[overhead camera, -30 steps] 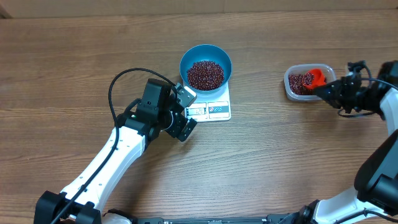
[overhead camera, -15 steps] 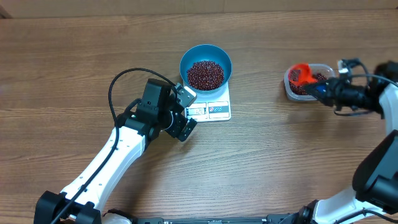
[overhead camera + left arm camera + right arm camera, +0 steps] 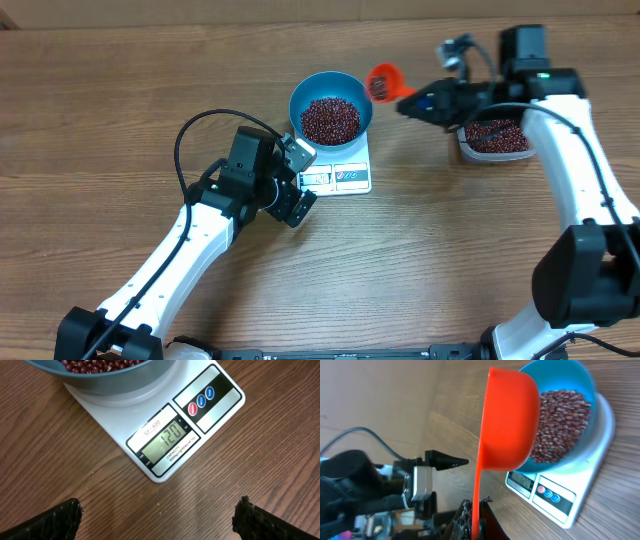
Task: Scoop item into bowl and weigh 150g on scale
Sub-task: 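Move the full scoop left over the blue bowl, then tip the scoop to pour beans into the blue bowl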
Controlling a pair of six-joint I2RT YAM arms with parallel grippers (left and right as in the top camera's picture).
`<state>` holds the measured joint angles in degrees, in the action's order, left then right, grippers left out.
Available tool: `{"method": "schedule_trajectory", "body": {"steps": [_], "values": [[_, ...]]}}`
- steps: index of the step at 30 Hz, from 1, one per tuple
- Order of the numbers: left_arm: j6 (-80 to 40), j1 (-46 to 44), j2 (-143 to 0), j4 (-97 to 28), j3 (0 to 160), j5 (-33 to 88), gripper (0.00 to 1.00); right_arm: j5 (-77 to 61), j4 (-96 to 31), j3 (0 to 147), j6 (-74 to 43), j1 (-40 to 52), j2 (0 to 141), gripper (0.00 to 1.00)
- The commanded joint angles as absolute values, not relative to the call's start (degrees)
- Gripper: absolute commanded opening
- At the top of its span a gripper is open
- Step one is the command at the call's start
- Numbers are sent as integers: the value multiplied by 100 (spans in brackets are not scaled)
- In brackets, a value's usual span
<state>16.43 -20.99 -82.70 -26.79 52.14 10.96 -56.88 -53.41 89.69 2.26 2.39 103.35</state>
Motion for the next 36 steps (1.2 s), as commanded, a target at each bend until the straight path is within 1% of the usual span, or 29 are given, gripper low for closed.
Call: {"method": "schedule_trajectory", "body": {"steps": [1,8,15,18,21,29,36], "values": [[1608,-2102,-8315,-2674,5179,1160,100,-4954,-5072,9120,-375,663,10237,4],[1608,-2102,-8315,-2674,5179,1160,100,-3564,-4757,9120,-473,1354,10237,4],[1608,-2102,-8315,-2674,5179,1160,100,-1656,-4491,9126,-244,2110,10237,4],[1608,-2102,-8315,-2674,5179,1160,100,-591,-4480,9126,-134,2438,10237,4],[1608,-2102,-8315,-2674,5179,1160,100,97,-4484,9126,60,2687,10237,4],[1608,-2102,-8315,-2674,5179,1160,99,1227,-4377,9126,742,3168,10237,4],[1608,-2102,-8315,-2674,5179,1160,100,1765,-4250,9126,956,3371,10237,4]]}}
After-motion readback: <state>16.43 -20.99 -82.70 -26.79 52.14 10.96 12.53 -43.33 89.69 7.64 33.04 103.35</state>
